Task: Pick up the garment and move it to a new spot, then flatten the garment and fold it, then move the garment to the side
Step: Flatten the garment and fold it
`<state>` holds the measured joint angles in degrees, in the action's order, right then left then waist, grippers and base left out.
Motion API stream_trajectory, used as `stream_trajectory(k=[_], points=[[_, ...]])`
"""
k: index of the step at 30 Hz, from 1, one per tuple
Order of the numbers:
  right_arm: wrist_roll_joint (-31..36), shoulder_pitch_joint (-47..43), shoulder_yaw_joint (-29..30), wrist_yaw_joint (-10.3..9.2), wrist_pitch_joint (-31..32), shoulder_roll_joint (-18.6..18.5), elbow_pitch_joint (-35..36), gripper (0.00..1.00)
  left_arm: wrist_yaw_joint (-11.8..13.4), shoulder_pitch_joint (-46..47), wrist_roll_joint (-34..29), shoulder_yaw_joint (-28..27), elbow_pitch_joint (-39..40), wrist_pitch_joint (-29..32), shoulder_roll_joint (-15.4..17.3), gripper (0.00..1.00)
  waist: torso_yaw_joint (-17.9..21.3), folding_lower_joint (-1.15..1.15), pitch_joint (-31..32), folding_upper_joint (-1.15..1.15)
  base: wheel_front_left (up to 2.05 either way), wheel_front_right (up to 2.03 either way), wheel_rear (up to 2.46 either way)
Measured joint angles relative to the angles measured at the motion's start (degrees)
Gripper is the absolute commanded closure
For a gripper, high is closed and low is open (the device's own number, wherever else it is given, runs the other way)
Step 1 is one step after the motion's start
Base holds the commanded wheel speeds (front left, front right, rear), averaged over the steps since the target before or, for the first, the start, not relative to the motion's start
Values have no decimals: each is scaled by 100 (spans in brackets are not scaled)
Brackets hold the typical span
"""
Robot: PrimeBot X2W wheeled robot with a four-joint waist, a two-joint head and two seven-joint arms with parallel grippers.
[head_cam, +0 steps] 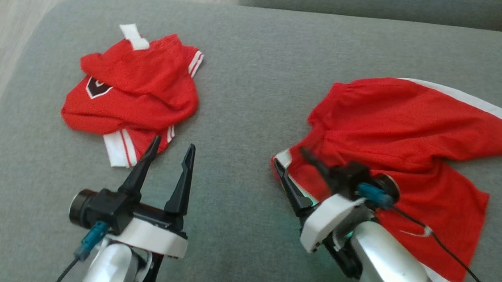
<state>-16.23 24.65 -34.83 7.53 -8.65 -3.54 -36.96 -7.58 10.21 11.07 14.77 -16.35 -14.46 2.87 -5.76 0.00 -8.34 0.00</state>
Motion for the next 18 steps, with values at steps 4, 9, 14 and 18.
stream_trajectory(k=[4, 9, 14, 18], points=[[18, -217, 546, 0, -232, 1, 165, 0, 0, -70, -20, -19, 8, 0, 0, 0, 156, 0, 108, 0, 0, 0, 0], [276, -762, 1573, 0, -448, 1, 548, 0, 0, -127, -55, -33, 18, 0, 0, 0, 410, 0, 258, 0, 0, 0, 0], [751, -1534, 2789, 0, -509, 47, 1220, 0, 0, -131, -63, -32, 29, 0, 3, 0, 717, 0, 358, 0, 0, 0, 0], [934, -2208, 3640, 0, -550, 56, 1637, 0, 0, -131, -102, 13, 38, 0, 8, 0, 943, 0, 383, 0, 0, 0, 0]])
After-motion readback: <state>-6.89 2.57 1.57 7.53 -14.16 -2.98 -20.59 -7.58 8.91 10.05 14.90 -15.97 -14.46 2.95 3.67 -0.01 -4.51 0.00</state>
